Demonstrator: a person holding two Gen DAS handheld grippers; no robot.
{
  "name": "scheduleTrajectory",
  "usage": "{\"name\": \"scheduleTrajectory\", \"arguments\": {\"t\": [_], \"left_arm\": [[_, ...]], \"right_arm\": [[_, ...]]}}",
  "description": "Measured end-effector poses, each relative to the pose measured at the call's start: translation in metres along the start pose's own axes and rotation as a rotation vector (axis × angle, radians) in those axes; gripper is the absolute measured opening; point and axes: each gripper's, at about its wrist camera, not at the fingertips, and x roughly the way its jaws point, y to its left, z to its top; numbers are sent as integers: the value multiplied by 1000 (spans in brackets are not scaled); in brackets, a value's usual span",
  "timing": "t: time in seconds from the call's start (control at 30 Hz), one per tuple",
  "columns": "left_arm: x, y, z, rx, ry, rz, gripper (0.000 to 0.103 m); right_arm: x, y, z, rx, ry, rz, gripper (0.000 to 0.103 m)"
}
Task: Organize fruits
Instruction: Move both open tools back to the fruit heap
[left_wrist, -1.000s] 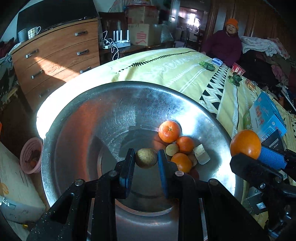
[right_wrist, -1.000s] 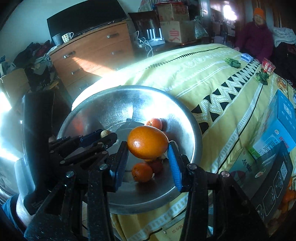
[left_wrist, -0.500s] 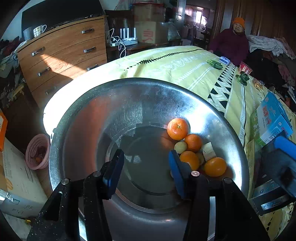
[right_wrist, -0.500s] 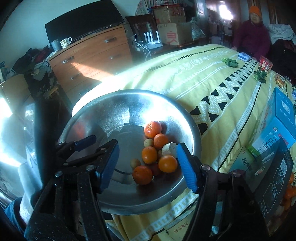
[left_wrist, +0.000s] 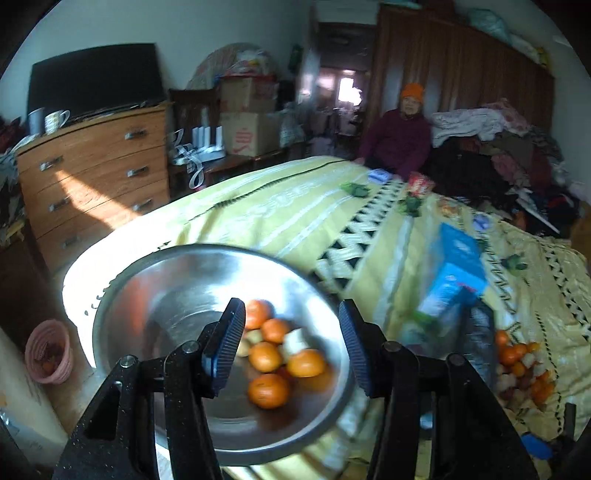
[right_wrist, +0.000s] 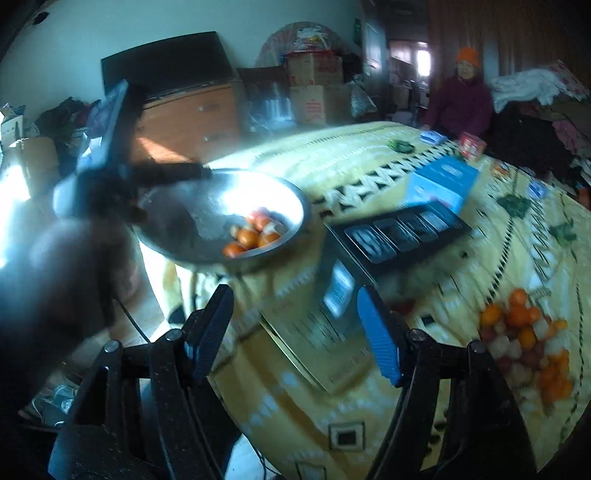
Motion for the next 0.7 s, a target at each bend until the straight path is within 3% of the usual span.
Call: {"name": "scheduleTrajectory", "arguments": {"t": [0.17,0.27,0.33,0.5,0.7], "left_arm": [[-19,-114,-7,137,-17,-303,56],[2,-178,-36,218,80,-441,56],[28,-217,-65,279,177,-494,56],[99,-289,-139,349,461,-603,39],[119,-328,-171,364,527,-662,37]], "right_arm": [[-14,-81,-63,224,97,-136,70],[-35,-119,-84,301,100,-206,70],[-48,-139,-92,351,92,-241,69],[-67,-179,-115,455,69,-285,69],[-69,-212,-140,524,75,-283,69]]}}
